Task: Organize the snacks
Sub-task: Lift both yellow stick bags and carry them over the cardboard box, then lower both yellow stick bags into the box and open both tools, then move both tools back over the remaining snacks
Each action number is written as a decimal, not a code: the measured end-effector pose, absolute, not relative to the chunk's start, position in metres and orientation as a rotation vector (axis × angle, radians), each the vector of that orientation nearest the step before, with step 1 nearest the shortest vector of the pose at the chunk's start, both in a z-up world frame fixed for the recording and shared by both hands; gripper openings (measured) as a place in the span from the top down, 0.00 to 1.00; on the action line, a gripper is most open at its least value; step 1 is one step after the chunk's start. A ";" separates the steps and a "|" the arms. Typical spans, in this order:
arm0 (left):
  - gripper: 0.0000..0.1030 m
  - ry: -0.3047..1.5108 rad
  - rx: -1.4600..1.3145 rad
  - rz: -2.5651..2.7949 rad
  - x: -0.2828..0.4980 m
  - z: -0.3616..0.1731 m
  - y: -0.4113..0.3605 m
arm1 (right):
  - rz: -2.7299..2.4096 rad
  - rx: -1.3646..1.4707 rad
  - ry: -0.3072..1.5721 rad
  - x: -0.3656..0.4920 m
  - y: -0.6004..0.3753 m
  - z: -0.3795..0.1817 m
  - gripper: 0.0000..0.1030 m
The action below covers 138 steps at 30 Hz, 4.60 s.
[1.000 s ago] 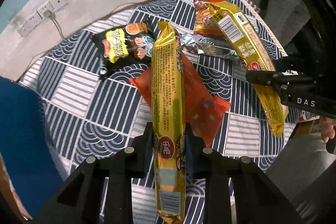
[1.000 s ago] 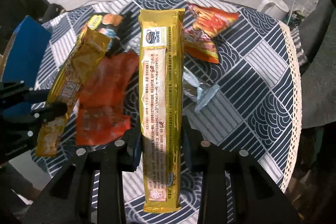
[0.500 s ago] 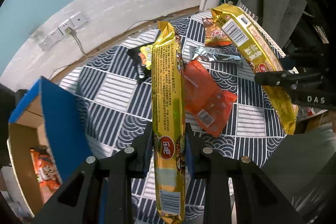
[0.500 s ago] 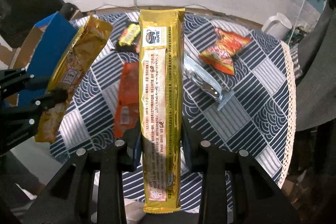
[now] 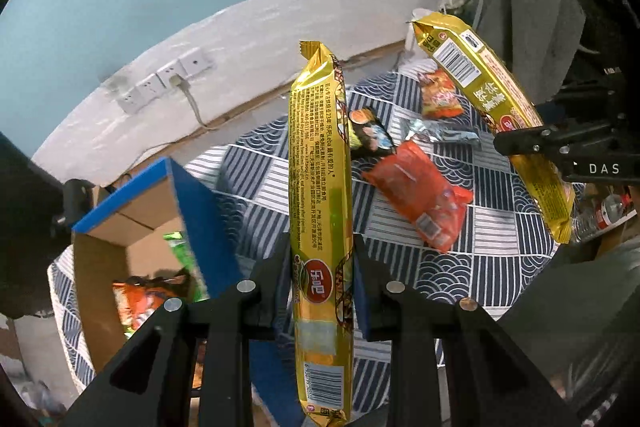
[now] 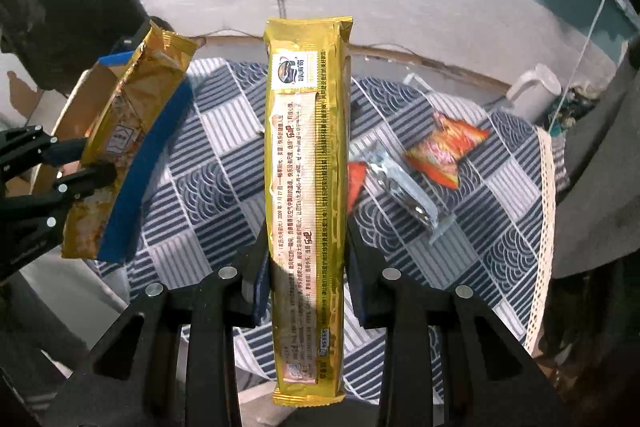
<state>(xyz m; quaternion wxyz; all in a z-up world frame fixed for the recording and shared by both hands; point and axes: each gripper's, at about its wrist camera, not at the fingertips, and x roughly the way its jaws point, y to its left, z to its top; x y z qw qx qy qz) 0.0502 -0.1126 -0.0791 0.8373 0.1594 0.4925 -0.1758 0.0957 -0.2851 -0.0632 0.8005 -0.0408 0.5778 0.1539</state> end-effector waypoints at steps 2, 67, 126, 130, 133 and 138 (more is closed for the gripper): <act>0.74 1.032 0.333 -0.353 0.050 -0.075 -0.103 | 0.350 -0.098 1.231 0.097 -0.275 -0.058 0.70; 0.64 1.078 0.231 -0.033 0.059 -0.111 0.122 | 0.719 -0.245 1.308 0.147 0.018 -0.075 0.55; 0.28 1.102 0.450 -0.342 0.103 -0.125 -0.138 | 0.254 -0.127 1.370 0.173 -0.336 -0.130 0.48; 0.23 1.117 0.434 -0.349 0.109 -0.135 -0.154 | 0.271 -0.153 1.370 0.172 -0.346 -0.148 0.48; 0.23 1.145 0.422 -0.356 0.114 -0.146 -0.164 | 0.280 -0.163 1.391 0.174 -0.351 -0.166 0.48; 0.23 1.186 0.404 -0.356 0.121 -0.167 -0.174 | 0.317 -0.237 1.413 0.176 -0.347 -0.193 0.48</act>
